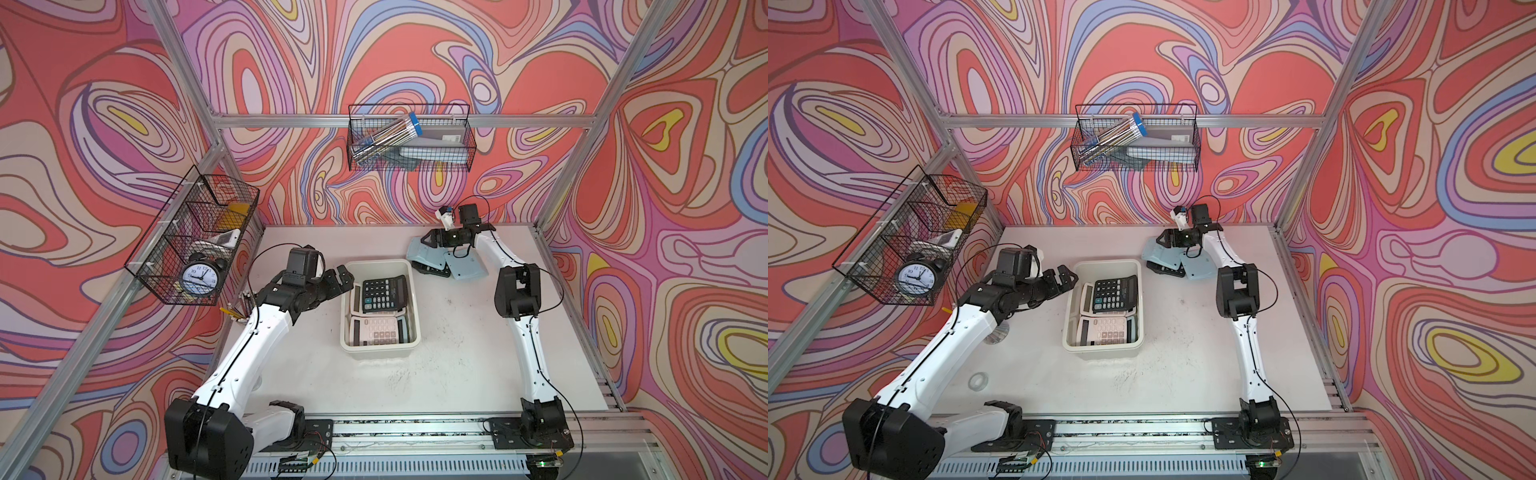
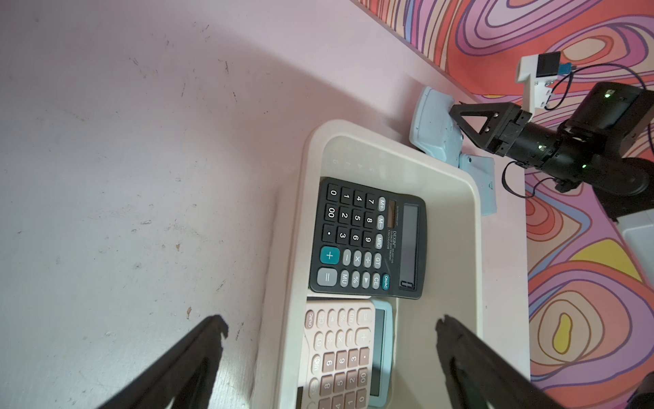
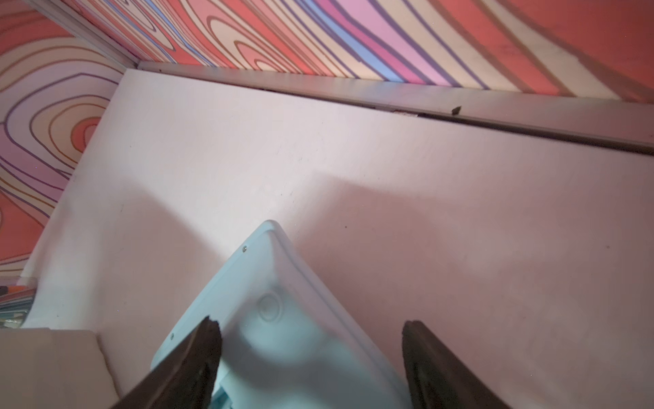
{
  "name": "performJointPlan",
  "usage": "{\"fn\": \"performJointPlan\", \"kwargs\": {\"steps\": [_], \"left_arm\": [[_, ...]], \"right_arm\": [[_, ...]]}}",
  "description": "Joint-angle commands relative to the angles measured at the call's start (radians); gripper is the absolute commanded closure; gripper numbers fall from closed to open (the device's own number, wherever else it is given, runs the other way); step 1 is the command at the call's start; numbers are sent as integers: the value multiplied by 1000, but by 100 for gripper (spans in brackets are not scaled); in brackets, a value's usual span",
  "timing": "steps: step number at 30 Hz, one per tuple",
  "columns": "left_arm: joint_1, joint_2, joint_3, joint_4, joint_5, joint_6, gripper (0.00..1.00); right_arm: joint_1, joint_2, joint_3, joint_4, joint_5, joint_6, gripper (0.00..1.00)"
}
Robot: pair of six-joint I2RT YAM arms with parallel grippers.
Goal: Put the calculator in the storage box
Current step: Adjust the calculator at the center of the board.
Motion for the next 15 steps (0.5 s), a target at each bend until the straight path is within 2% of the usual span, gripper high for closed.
{"fn": "performJointPlan", "kwargs": {"steps": [1, 7, 15], "left_arm": [[8, 12, 1, -7, 25, -1, 1], [8, 11, 1, -3, 36, -1, 1], [7, 13, 12, -2, 56, 2, 1]], "right_arm": [[23, -33, -87, -154, 134, -109, 20], [56, -207, -369, -57, 213, -127, 21], [107, -413, -661, 21, 334, -116, 22]]}}
